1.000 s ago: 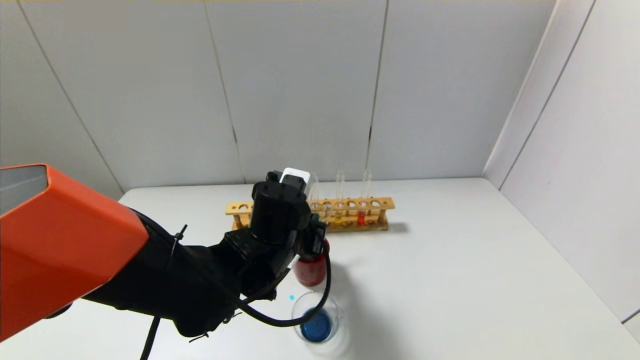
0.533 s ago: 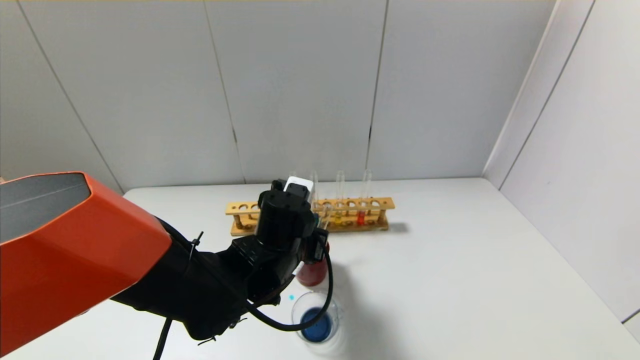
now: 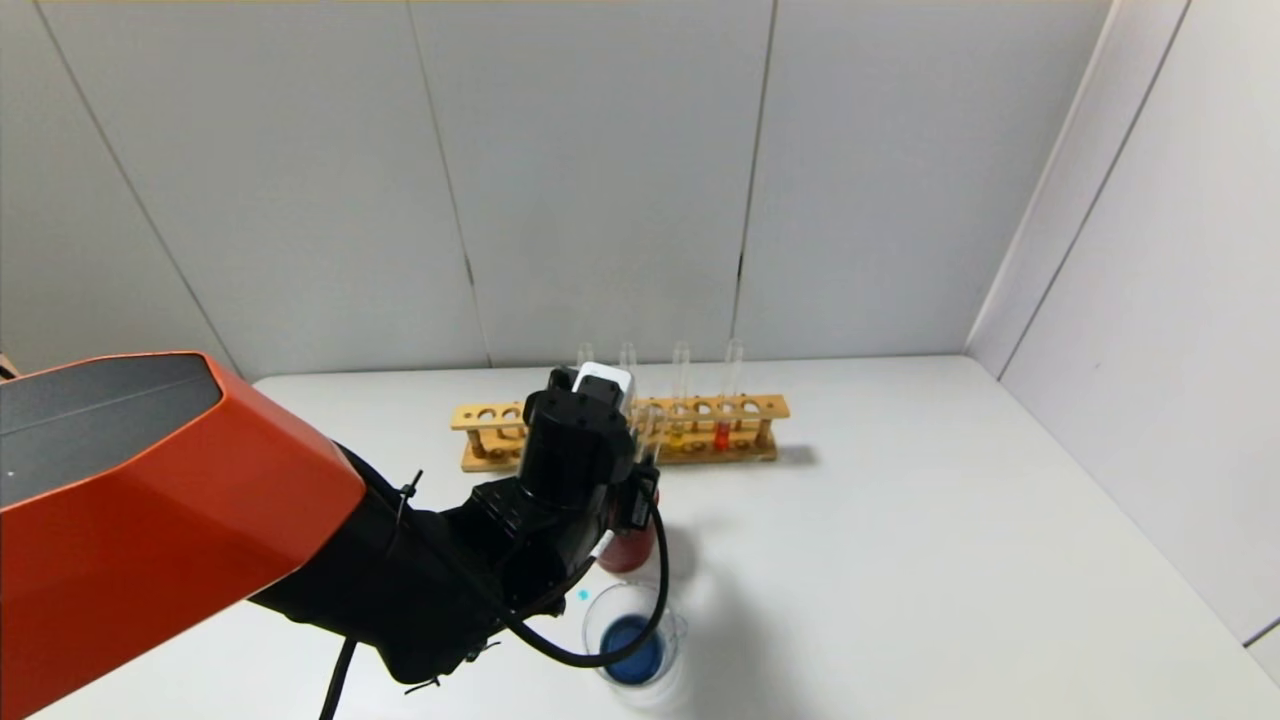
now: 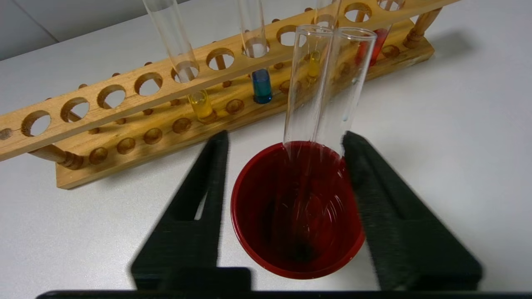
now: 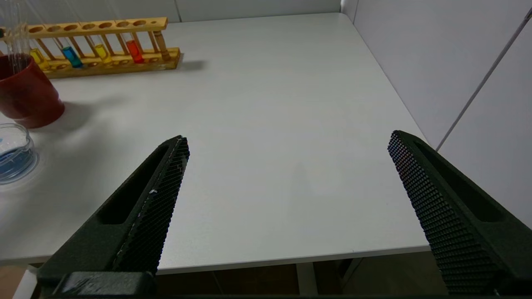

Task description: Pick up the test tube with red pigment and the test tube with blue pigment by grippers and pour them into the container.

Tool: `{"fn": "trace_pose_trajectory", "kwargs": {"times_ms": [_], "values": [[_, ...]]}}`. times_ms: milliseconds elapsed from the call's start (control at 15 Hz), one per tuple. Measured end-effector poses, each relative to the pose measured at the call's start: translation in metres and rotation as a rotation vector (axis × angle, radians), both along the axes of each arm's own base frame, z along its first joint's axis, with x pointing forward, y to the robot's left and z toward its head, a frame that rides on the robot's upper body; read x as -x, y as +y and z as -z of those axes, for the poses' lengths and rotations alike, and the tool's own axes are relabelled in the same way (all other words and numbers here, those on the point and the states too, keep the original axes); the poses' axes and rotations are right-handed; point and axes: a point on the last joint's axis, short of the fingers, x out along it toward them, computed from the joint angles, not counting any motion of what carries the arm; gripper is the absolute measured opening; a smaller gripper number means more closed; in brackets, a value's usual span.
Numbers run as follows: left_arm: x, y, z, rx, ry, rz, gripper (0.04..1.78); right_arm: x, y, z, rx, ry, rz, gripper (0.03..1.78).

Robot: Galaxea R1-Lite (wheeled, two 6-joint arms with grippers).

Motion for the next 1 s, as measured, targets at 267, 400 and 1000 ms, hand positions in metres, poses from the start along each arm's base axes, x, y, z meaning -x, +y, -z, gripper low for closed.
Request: {"fn": "trace_pose_trajectory", "kwargs": {"times_ms": [267,400,1000], "values": [[0.001,0.001,-0.004,-0.002,-0.014,-0.011,1.63,0.000,0.000,0.000,0.000,0.000,0.000,1.75],[0.003,0.007,-0.020,0.000,-0.044,-0.025,1.74,0.000,0.000,0.000,0.000,0.000,0.000,1.75],[0.085,0.134,-0.156,-0.104,-0.311,-0.364,1.75,0.000,0.000,0.000,0.000,0.000,0.000,1.75]]}}
